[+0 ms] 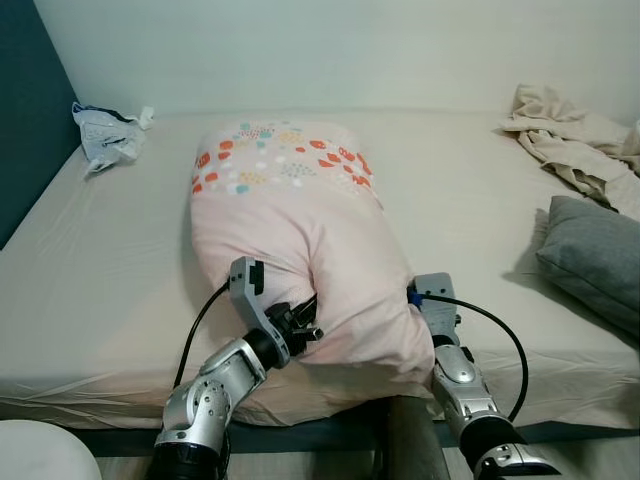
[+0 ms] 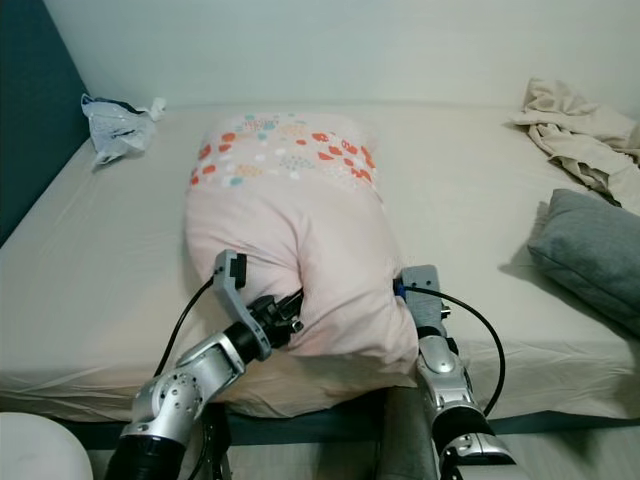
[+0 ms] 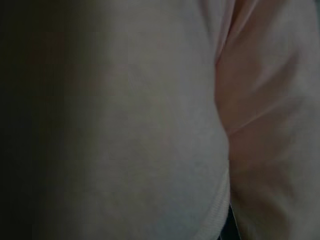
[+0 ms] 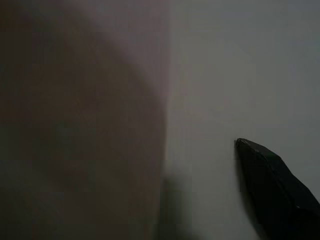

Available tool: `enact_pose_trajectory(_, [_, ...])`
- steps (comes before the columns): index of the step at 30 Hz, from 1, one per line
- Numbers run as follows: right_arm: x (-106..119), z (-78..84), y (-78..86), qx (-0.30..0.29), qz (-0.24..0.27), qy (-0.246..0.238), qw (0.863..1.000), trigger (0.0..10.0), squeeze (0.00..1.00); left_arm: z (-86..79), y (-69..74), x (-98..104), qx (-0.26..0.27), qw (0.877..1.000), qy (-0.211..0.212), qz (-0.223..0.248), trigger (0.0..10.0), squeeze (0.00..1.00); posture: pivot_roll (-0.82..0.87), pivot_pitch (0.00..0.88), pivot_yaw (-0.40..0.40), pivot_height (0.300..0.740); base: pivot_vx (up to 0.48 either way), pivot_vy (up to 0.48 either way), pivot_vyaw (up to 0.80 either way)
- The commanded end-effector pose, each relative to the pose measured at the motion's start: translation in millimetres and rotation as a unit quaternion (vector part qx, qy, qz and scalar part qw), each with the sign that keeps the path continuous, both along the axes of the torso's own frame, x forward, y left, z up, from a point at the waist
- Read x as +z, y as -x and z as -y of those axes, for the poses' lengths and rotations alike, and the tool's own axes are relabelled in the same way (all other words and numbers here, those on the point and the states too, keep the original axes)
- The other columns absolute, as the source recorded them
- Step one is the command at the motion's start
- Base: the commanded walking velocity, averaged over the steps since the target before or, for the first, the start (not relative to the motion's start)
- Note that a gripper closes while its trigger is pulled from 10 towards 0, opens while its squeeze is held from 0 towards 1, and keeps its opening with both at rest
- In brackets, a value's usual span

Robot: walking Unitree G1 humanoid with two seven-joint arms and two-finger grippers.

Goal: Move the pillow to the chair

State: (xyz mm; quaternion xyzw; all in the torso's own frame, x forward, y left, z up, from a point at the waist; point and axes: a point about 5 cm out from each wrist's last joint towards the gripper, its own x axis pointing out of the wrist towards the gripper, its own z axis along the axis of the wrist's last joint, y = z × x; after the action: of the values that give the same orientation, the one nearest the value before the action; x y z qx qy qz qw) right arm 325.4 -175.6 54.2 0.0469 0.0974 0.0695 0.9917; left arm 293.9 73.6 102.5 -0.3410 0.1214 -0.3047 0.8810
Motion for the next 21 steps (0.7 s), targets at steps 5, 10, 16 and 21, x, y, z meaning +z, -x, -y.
enact_pose_trajectory(5, [20.7,-43.6,9.2,0.199,0.008,-0.192,0.961,10.0,1.0,-23.0,-10.8,-17.6,0.091,0.993,-0.064,-0.03,0.0,0.0,0.0,0.099,-0.029,0.513,0.0,0.0,0.0])
enact_pose_trajectory(10, [23.6,-54.8,23.4,0.277,-0.01,-0.233,0.932,10.0,1.0,-40.8,-17.5,-20.2,0.144,0.986,-0.077,-0.041,0.0,0.0,0.01,0.099,-0.031,0.513,0.0,0.0,0.0])
enact_pose_trajectory(16, [11.2,-60.1,65.2,0.393,-0.072,-0.25,0.882,10.0,1.0,-55.0,-25.0,-17.3,0.186,0.979,-0.076,-0.038,0.0,0.0,0.01,0.097,-0.041,0.513,0.0,0.0,0.0])
enact_pose_trajectory(21, [19.2,-53.1,75.1,0.397,-0.067,-0.279,0.872,10.0,1.0,-56.8,-26.7,-18.2,0.198,0.976,-0.078,-0.04,0.0,0.0,0.01,0.097,-0.039,0.513,0.0,0.0,0.0])
